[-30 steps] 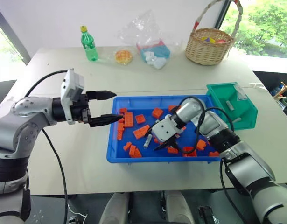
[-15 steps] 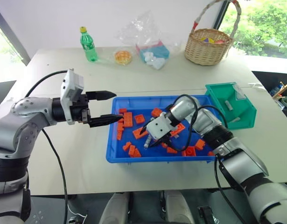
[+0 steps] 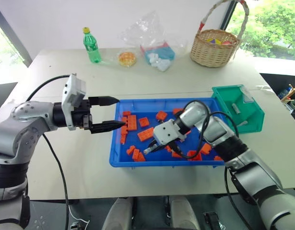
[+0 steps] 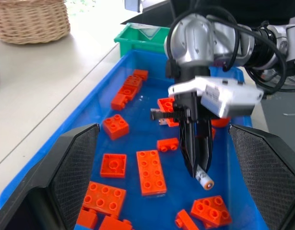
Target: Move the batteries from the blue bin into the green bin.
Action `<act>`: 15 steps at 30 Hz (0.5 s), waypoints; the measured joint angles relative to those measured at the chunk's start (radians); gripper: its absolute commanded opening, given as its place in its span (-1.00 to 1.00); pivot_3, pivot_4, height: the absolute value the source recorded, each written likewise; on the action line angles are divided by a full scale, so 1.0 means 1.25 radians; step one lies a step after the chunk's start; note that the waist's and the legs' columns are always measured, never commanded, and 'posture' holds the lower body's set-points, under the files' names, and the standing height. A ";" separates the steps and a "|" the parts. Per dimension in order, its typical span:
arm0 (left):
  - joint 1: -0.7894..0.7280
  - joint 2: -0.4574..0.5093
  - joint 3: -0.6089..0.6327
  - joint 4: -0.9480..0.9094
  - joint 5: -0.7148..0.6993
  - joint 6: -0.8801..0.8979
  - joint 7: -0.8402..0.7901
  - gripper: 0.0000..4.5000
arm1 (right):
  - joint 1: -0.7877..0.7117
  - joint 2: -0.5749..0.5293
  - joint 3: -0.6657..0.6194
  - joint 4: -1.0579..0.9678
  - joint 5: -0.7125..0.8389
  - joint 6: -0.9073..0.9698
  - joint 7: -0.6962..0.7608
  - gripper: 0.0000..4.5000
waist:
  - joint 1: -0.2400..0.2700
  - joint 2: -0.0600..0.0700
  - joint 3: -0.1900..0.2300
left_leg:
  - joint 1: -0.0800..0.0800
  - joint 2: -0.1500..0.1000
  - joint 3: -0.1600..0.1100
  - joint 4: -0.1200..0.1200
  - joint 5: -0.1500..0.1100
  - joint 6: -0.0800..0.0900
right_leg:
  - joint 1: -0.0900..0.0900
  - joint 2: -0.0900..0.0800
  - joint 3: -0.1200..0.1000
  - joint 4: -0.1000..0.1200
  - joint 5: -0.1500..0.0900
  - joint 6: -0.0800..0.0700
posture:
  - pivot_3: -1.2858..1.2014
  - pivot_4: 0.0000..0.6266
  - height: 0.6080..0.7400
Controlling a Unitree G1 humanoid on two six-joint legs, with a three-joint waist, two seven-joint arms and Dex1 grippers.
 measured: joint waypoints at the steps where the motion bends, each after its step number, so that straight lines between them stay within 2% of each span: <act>1: 0.002 0.001 0.000 -0.008 -0.001 0.001 -0.006 1.00 | 0.004 -0.011 -0.022 -0.040 0.015 0.047 -0.020 -0.97 | 0.000 0.000 0.000 | 0.000 0.000 0.000 0.000 0.000 0.000 | 0.000 0.000 0.000 0.000 0.000 0.000 | 0.03 -0.52 0.29; 7: 0.021 0.005 0.000 -0.013 -0.006 0.001 -0.013 1.00 | 0.004 -0.104 -0.217 -0.117 0.043 0.244 -0.189 -0.97 | 0.006 0.000 0.000 | -0.001 0.000 0.000 0.000 0.000 0.000 | 0.000 -0.001 0.000 -0.001 0.000 0.000 | 0.03 -0.52 0.29; 12: 0.021 0.004 -0.002 -0.014 -0.007 0.001 -0.018 1.00 | 0.103 -0.288 -0.348 -0.100 0.010 0.320 -0.305 -0.97 | 0.019 0.000 0.000 | -0.003 -0.001 0.003 0.000 -0.001 0.001 | -0.002 -0.002 0.000 -0.002 0.000 0.000 | 0.03 -0.52 0.29; 15: 0.017 0.002 -0.005 -0.012 -0.006 0.000 -0.022 1.00 | 0.131 -0.335 -0.394 -0.077 -0.001 0.354 -0.360 -0.97 | 0.015 0.000 0.000 | -0.003 0.000 0.004 -0.001 -0.001 0.001 | -0.002 -0.003 0.000 -0.002 0.000 0.000 | 0.03 -0.52 0.29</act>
